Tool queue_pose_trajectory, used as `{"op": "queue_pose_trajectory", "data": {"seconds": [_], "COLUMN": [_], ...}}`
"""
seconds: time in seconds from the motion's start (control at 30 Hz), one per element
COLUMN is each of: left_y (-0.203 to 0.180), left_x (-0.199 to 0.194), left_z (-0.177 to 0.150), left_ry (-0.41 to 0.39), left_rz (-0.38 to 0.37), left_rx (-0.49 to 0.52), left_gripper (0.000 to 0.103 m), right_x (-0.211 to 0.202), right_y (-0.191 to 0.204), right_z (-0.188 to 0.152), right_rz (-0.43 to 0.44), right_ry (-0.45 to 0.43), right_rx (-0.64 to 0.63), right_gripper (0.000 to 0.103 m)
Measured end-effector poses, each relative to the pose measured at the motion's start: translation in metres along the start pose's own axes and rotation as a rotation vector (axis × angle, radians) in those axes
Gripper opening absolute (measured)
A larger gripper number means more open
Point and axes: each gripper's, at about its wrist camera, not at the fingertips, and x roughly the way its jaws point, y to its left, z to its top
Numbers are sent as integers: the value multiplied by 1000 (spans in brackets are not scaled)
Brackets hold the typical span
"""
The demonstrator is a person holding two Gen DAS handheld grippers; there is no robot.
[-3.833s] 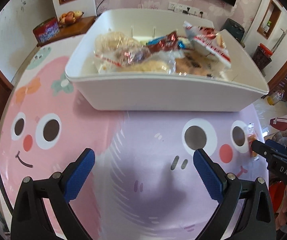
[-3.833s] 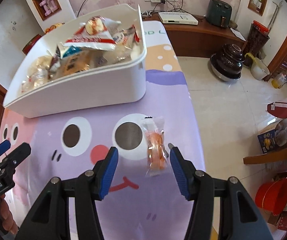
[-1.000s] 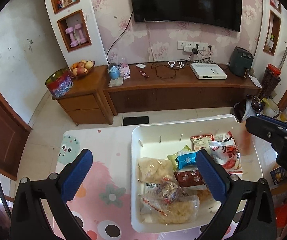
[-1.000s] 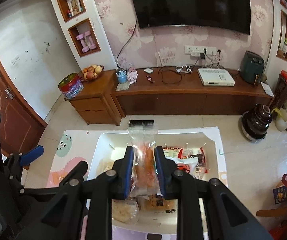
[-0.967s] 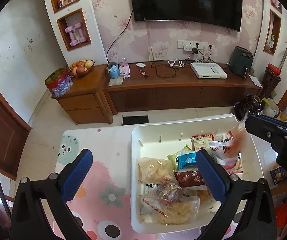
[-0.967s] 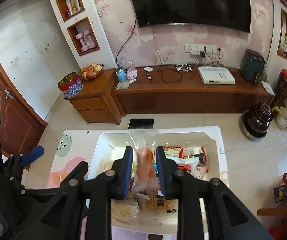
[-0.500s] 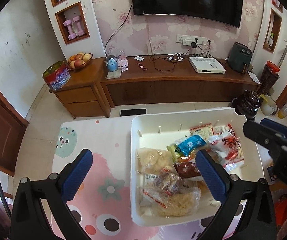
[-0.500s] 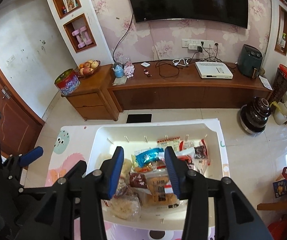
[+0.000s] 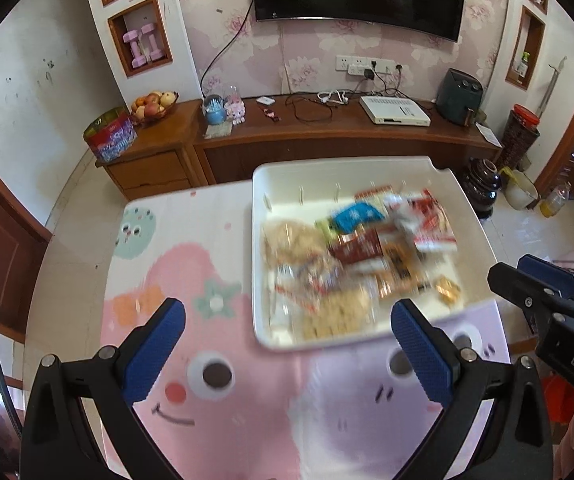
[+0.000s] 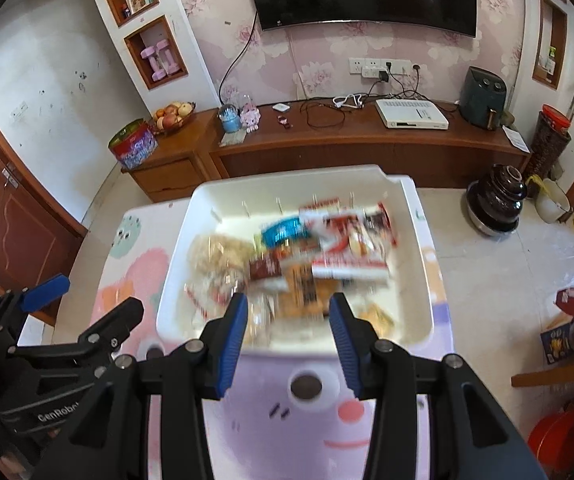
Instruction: Organize snacks
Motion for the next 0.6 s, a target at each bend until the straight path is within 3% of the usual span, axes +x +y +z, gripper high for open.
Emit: {"op": "queue_pose_trajectory", "data": {"seconds": [0.6], "left_y": [1], "left_x": [-125], "left_z": [-119], "left_ry": [-14], "left_rz": [-8], "left_rx": [-59], "left_gripper": [102], "right_x": [-114], "right_y": [19], "right_z": [-124], "right_rz": [10], "right_ry": [-7], "right_rx": [2], "right_gripper": [43]}}
